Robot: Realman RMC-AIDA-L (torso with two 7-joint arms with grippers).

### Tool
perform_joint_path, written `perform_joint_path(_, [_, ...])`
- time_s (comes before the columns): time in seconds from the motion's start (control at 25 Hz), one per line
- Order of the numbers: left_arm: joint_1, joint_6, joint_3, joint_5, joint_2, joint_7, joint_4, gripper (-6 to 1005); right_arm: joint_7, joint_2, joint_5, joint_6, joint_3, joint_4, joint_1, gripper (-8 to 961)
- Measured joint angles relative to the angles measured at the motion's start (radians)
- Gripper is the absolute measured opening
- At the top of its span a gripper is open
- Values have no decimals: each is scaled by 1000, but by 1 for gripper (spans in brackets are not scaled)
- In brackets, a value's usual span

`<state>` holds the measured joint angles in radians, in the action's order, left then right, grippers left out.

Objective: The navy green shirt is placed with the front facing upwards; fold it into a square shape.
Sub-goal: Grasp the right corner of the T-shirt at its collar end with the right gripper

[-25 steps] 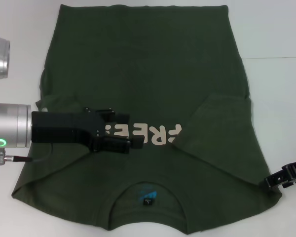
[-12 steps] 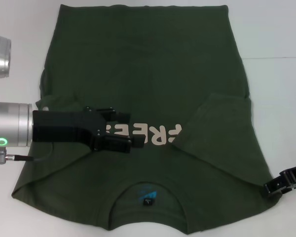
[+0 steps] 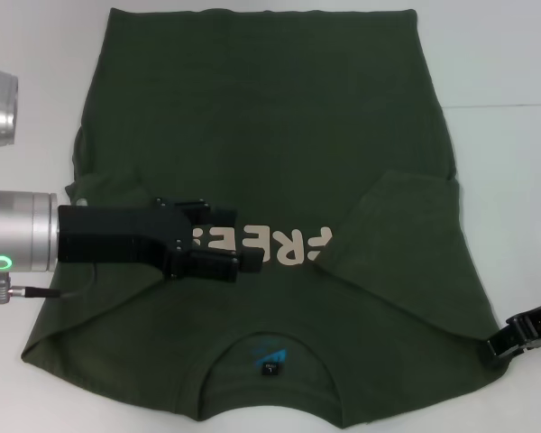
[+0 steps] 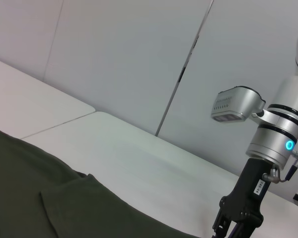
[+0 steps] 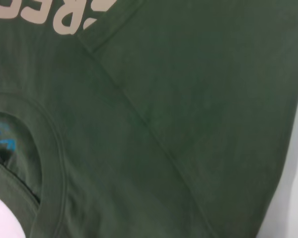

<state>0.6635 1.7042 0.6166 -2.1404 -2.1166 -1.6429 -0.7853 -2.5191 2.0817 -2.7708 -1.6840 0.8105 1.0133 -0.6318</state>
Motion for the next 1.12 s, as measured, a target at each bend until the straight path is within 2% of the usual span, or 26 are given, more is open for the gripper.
perform_joint_path(0.12, [-1,0,0,0,-1,0,0,886,-2,0,-6,-1,1,0,0,425])
perform_joint_path(0.52, [-1,0,0,1,-2,2,0,880,-4,1,-27,5,3,0,0,421])
perform_joint_path(0.84, [-1,-6,0,7,-3,2,0,875,1,3,-27,10,21,1,-2,334])
perform_joint_path(1.12, [-3,-9,-3,11,-1,0,0,870,0,3,-25,31,39,2,2,96])
